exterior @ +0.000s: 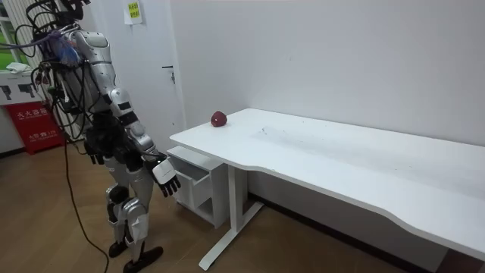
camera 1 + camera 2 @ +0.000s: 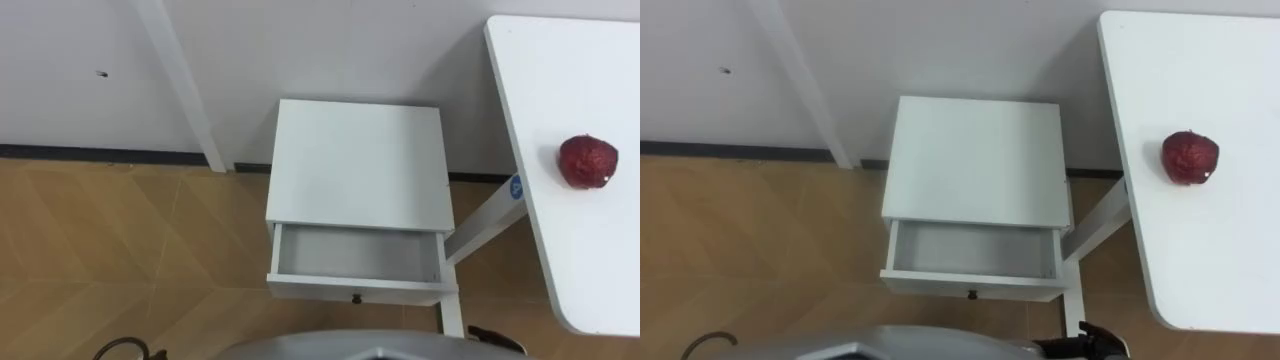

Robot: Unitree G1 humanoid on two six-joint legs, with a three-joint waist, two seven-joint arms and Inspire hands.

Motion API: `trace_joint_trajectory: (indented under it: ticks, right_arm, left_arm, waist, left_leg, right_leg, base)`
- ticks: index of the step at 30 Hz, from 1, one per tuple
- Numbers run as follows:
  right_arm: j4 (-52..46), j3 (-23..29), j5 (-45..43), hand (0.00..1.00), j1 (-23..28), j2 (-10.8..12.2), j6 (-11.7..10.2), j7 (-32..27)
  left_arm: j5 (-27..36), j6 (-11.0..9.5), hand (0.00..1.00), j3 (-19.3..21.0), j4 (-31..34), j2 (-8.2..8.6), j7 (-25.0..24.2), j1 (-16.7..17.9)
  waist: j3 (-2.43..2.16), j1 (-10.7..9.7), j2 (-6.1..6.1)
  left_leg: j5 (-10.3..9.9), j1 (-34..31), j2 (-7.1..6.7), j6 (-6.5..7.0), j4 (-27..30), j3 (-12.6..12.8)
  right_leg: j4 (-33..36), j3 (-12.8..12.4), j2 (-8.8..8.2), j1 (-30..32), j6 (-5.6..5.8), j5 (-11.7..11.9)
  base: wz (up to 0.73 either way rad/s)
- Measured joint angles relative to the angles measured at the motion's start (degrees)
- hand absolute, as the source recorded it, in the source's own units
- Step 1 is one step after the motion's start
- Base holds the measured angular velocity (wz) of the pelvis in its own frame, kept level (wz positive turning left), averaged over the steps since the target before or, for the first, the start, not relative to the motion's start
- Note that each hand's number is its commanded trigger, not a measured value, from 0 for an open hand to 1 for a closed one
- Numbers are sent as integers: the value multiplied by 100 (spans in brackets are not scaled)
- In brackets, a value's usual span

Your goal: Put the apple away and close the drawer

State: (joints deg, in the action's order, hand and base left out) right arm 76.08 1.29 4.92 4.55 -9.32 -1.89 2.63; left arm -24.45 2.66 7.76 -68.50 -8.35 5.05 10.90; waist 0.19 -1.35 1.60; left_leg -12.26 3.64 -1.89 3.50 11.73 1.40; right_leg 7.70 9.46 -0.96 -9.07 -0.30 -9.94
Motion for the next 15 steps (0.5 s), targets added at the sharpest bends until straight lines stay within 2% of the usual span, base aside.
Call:
trace_joint_trajectory:
  ticks: [8, 10, 11, 12, 15]
  right_arm:
    - [1, -1, 56, 0, 3, 1, -6, 2]
    - [5, -7, 232, 0, 7, 5, -5, 2]
    - [5, -6, 424, 0, 11, 13, -5, 2]
    - [5, -6, 638, 0, 15, 19, -2, 2]
    - [27, 142, 1157, 0, 15, 43, 5, -1]
  left_arm:
    - [4, -14, 0, -1, 1, 0, 109, -3]
    - [15, -14, 0, -1, 1, 1, 125, -9]
    - [13, -14, 0, -2, 28, 2, 173, -8]
    - [13, -14, 0, -4, 82, 2, 216, 4]
    - [12, -17, 0, 61, 152, 10, 232, -25]
  waist:
    - [-2, 2, -13]
    - [17, 1, 18]
    - [9, 1, -4]
    - [27, 6, 17]
    - [2, -28, -25]
  left_leg:
    - [0, 5, 0, 0, 1, 14]
    - [1, 6, -2, 0, 2, 13]
    - [1, 5, -2, 0, 5, 14]
    - [1, 2, 0, 0, 4, 22]
    - [0, -73, 0, 0, 16, 39]
  right_leg:
    - [-1, -28, 3, 1, 0, 0]
    - [0, -24, 2, 0, 0, 0]
    - [1, -17, 2, 4, 0, 0]
    - [2, -55, 6, 16, 0, 0]
    - [3, -57, 5, 85, 0, 0]
  base:
    - [0]
    - [0]
    - [0]
    - [-3]
    - [-3]
